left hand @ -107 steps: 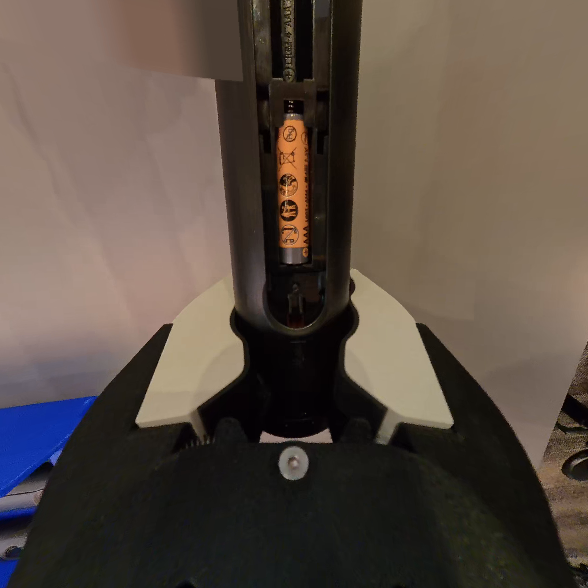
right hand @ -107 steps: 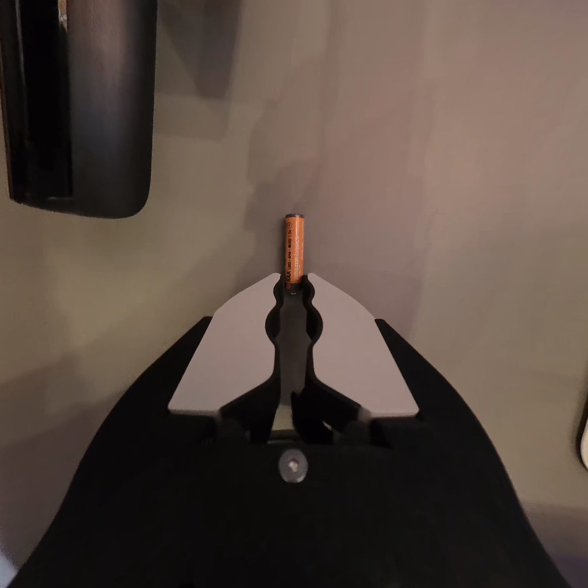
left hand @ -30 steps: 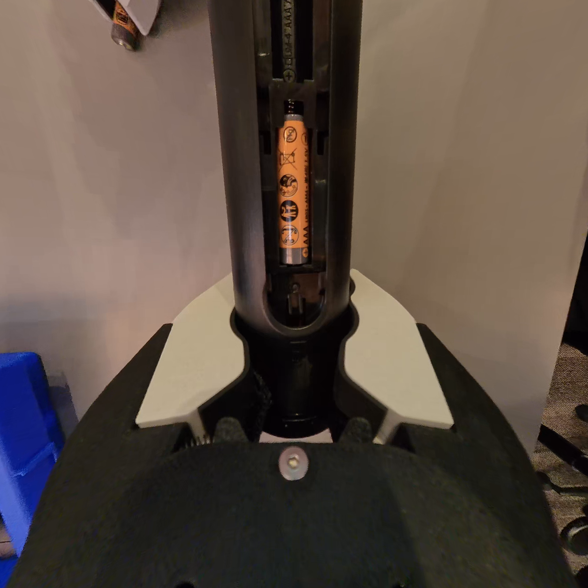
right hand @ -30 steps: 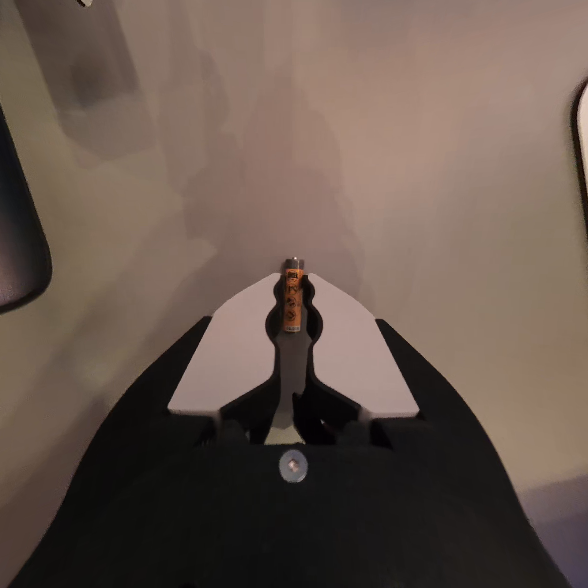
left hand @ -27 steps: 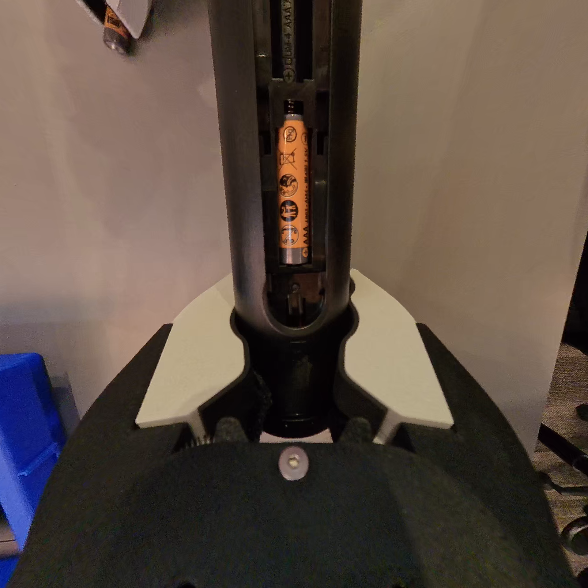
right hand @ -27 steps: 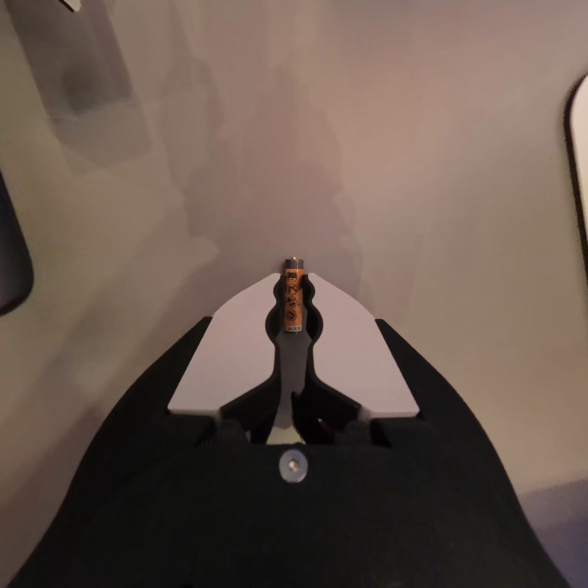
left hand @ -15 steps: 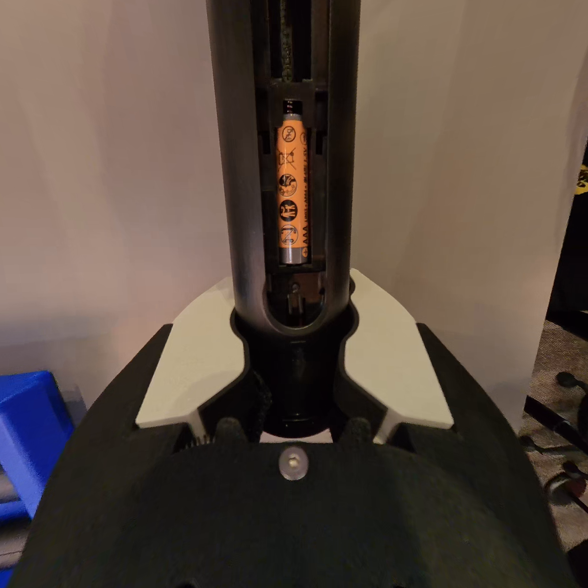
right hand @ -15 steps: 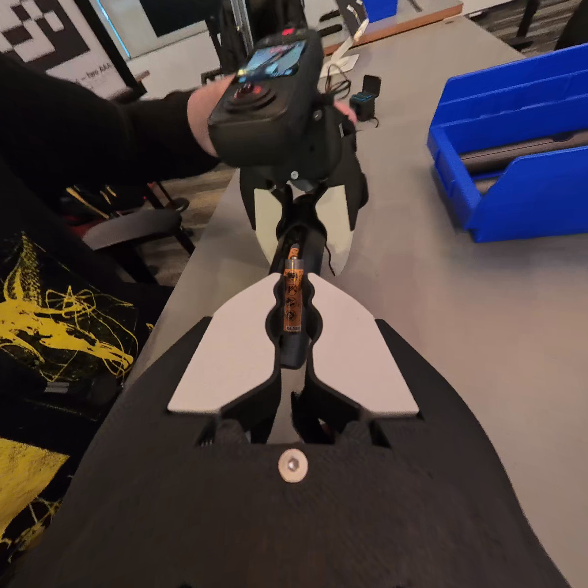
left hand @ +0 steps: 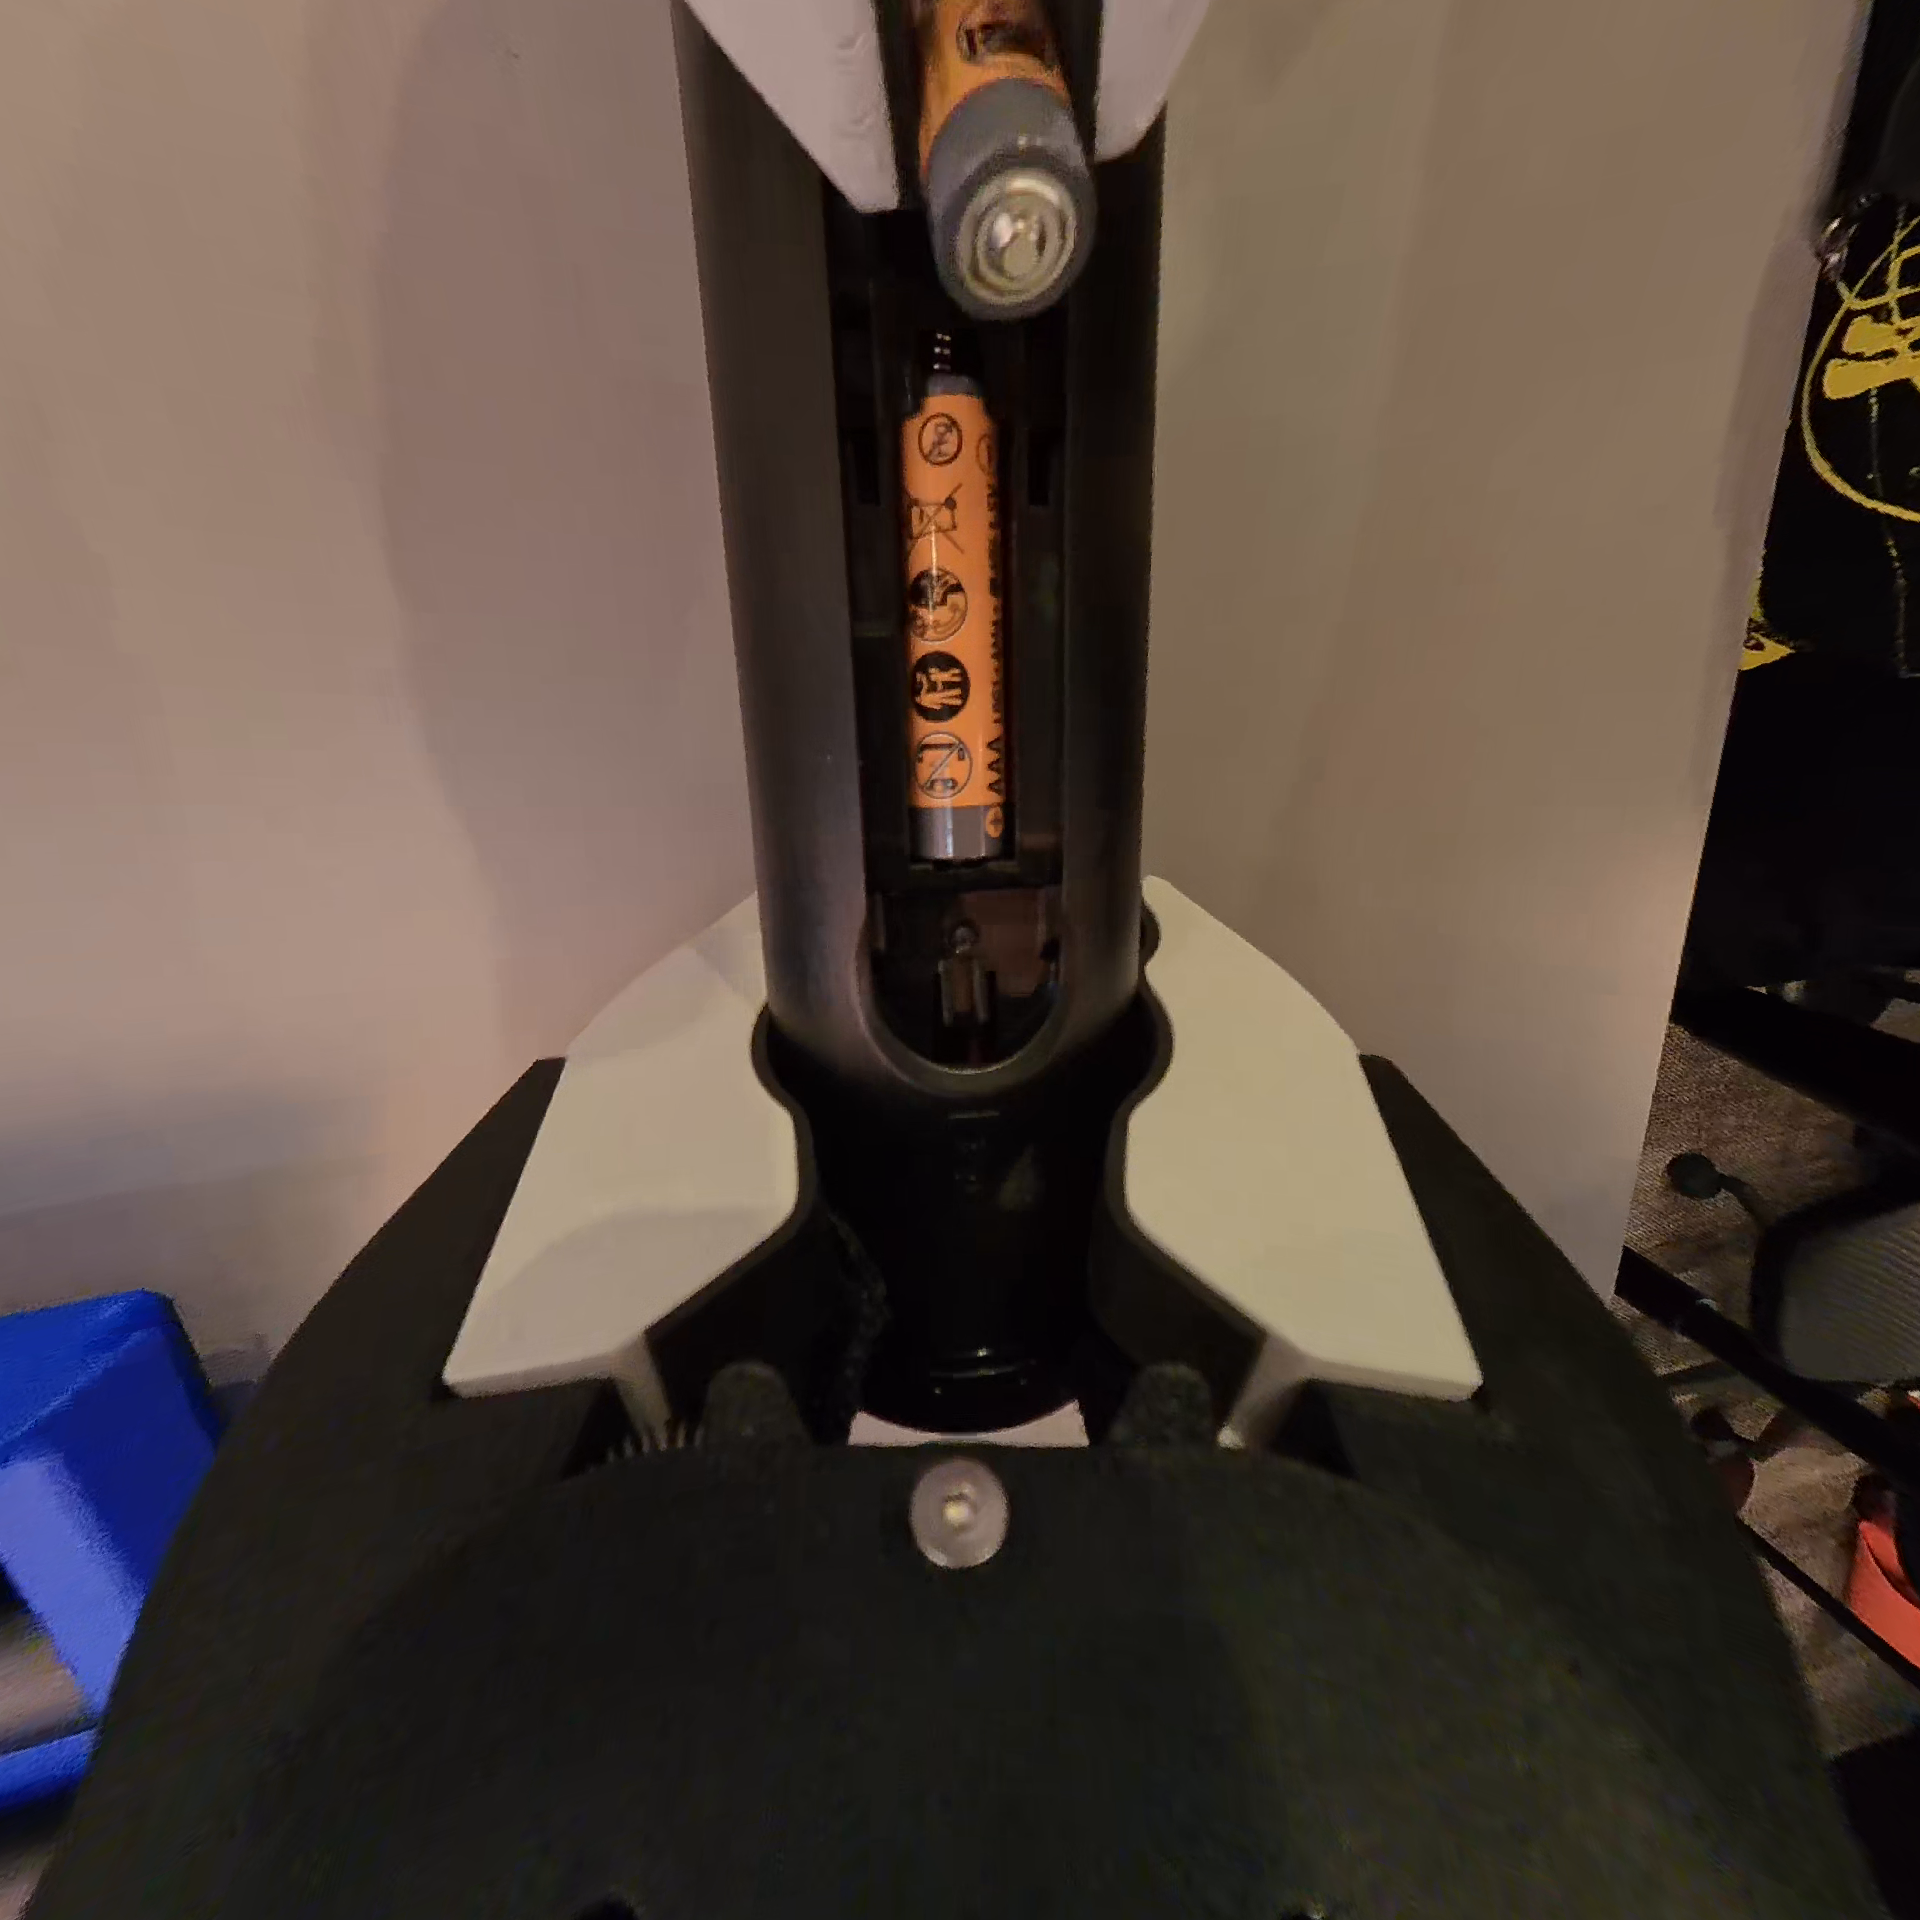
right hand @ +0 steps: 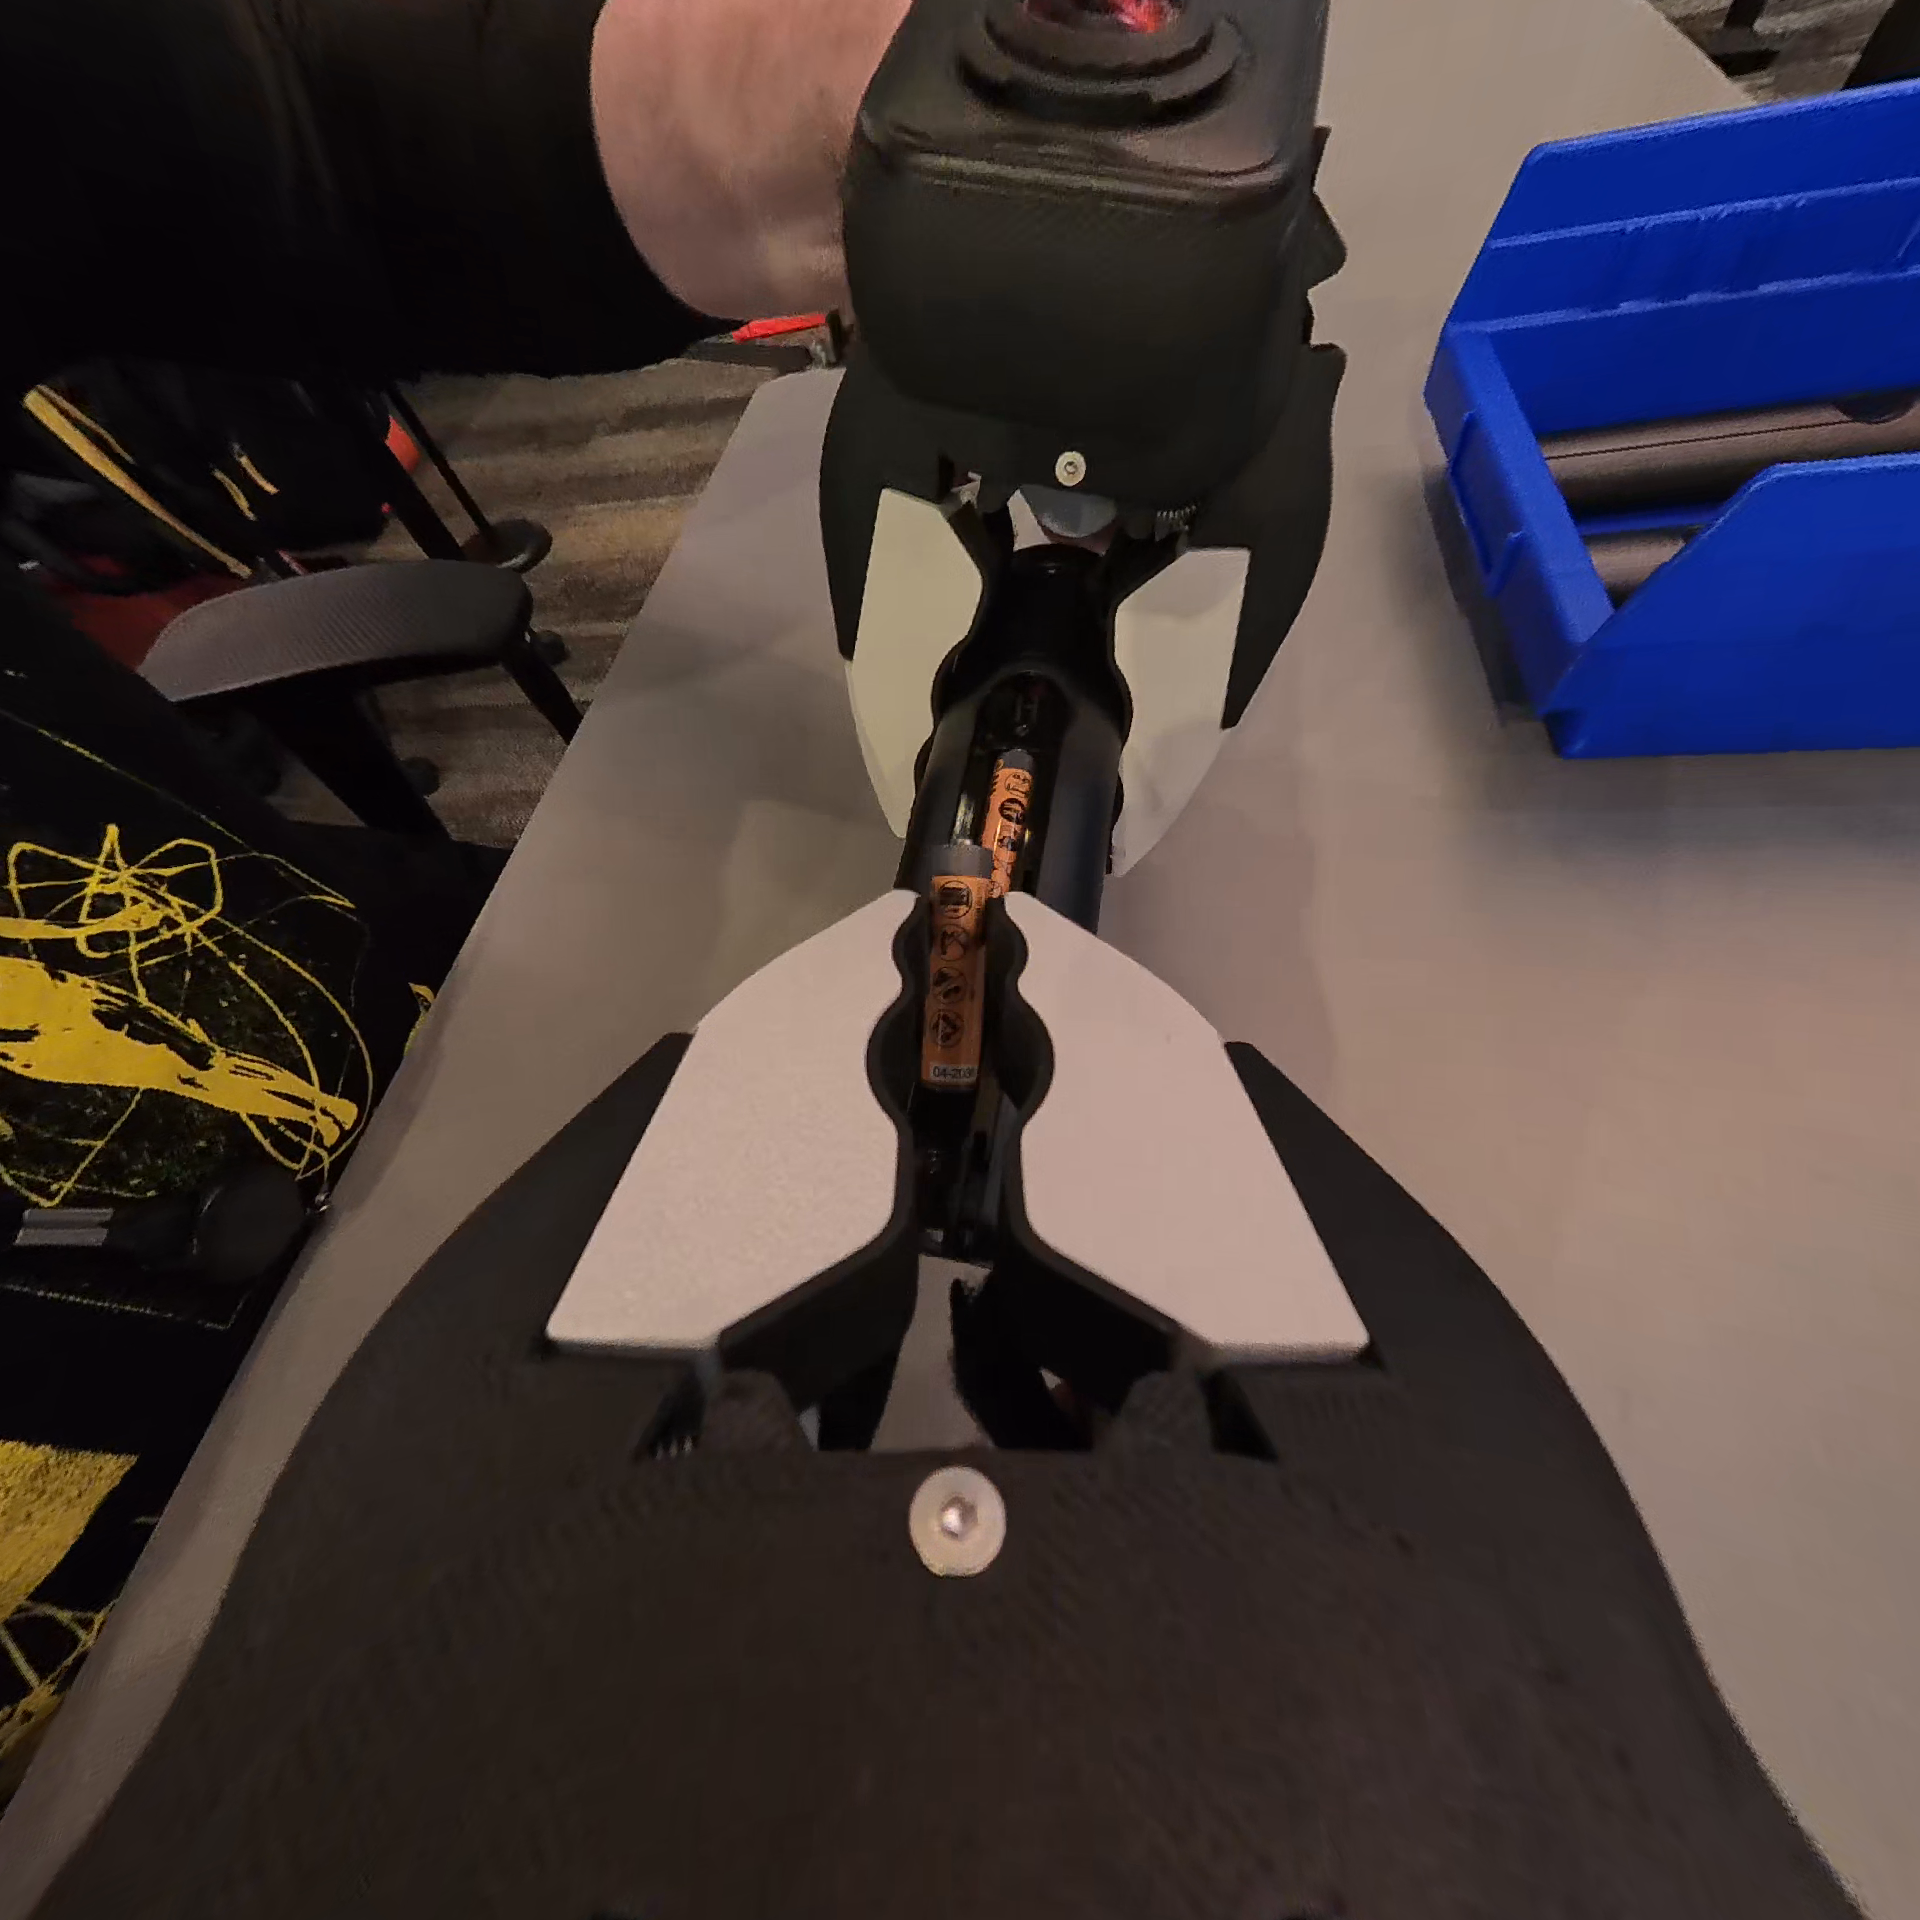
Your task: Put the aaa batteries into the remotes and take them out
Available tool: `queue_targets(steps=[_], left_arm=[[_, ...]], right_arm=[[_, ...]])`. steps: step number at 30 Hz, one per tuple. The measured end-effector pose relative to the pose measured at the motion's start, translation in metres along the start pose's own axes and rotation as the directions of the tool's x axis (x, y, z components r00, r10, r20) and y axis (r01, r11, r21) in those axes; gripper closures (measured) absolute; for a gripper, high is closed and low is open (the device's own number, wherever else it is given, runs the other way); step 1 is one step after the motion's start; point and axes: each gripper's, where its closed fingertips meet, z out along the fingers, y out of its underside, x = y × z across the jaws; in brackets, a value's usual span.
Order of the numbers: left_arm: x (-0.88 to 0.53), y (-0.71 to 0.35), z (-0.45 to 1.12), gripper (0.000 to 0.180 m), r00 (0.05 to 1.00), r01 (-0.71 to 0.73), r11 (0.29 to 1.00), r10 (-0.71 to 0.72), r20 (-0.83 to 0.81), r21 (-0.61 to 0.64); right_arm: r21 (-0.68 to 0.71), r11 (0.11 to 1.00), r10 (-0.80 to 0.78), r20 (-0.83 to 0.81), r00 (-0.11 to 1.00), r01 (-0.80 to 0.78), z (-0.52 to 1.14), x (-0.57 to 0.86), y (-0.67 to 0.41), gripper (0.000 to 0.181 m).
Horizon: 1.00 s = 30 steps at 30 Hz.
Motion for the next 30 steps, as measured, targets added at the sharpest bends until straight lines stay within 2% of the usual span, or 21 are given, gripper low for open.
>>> queue_targets(steps=[9,14,19,21,24,30], left_arm=[[-0.004,-0.004,-0.001,0.120,1.000,-0.010,1.000,0.010,0.006,-0.018],[-0.006,-0.004,-0.002,0.119,0.999,-0.023,0.999,0.024,0.028,-0.047],[-0.009,-0.007,-0.002,0.119,0.998,-0.035,0.997,0.039,0.044,-0.071],[-0.010,-0.009,-0.002,0.120,0.998,-0.041,0.996,0.044,0.048,-0.078],[-0.010,-0.010,-0.003,0.120,0.997,-0.046,0.995,0.051,0.051,-0.087],[-0.011,-0.009,-0.003,0.120,0.997,-0.054,0.994,0.060,0.058,-0.100]], right_arm=[[-0.110,0.992,-0.074,-0.076,0.994,0.066,-0.005,0.005,0.011,0.170],[-0.105,0.994,-0.030,-0.095,0.995,0.020,-0.014,0.009,0.008,0.141],[-0.058,0.965,0.258,0.002,0.966,-0.257,-0.015,0.012,-0.003,0.121],[-0.080,0.923,0.380,0.038,0.924,-0.377,-0.010,0.015,0.001,0.124],[-0.105,0.876,0.481,0.097,0.871,-0.471,-0.002,0.017,0.008,0.132],[-0.137,0.852,0.522,0.130,0.843,-0.506,-0.001,0.016,0.015,0.147]])
